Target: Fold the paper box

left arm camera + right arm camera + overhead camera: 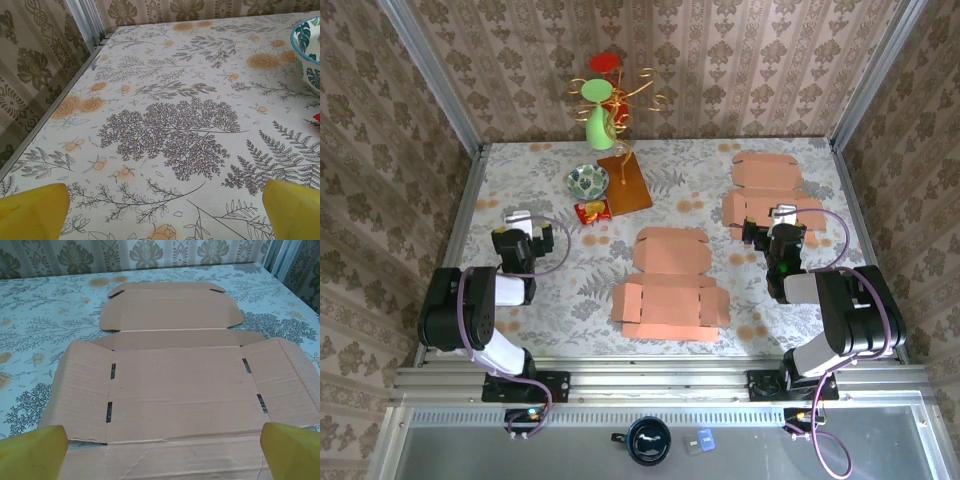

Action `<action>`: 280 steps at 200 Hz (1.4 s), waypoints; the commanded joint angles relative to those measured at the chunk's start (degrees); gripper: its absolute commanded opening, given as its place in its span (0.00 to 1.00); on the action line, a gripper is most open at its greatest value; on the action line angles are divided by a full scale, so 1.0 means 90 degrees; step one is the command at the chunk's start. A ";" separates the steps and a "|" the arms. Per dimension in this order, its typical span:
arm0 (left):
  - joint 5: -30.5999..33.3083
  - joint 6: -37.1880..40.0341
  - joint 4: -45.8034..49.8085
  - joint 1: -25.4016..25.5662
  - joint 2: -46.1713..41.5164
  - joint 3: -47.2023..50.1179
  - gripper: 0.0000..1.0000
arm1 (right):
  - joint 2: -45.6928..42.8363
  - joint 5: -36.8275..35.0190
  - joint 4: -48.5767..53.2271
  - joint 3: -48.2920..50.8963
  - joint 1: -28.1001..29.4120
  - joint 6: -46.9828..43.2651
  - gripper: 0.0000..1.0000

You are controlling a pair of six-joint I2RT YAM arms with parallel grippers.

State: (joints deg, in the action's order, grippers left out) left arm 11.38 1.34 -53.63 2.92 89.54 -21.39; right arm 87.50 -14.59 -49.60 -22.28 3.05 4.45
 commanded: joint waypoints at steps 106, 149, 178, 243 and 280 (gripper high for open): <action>-0.0032 0.0120 -0.0393 -0.0002 -0.0028 0.0126 1.00 | 0.0014 -0.0173 -0.0219 0.0039 -0.0004 -0.0021 1.00; 0.0211 0.0489 -0.0814 0.0327 -0.0624 0.0589 1.00 | -0.0717 0.0115 0.0306 0.0070 0.0051 -0.0229 1.00; 0.0983 0.1063 0.0915 0.1142 -0.1983 0.0036 1.00 | -0.2069 -0.0656 0.0943 0.0060 0.0429 -0.0436 1.00; 0.0360 -0.4080 0.8167 0.0795 -0.2292 -0.3965 1.00 | -0.3271 -0.0359 0.8820 -0.5001 0.0347 0.3409 1.00; -0.1366 -0.6167 0.8402 0.0958 -0.2123 -0.3609 0.81 | -0.3013 0.1522 0.9558 -0.5407 -0.0028 0.4612 1.00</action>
State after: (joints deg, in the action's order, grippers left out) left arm 9.52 -35.20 1.85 4.01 68.82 -54.70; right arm 55.40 -11.57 14.00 -68.93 1.93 32.71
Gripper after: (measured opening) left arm 0.819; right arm 0.999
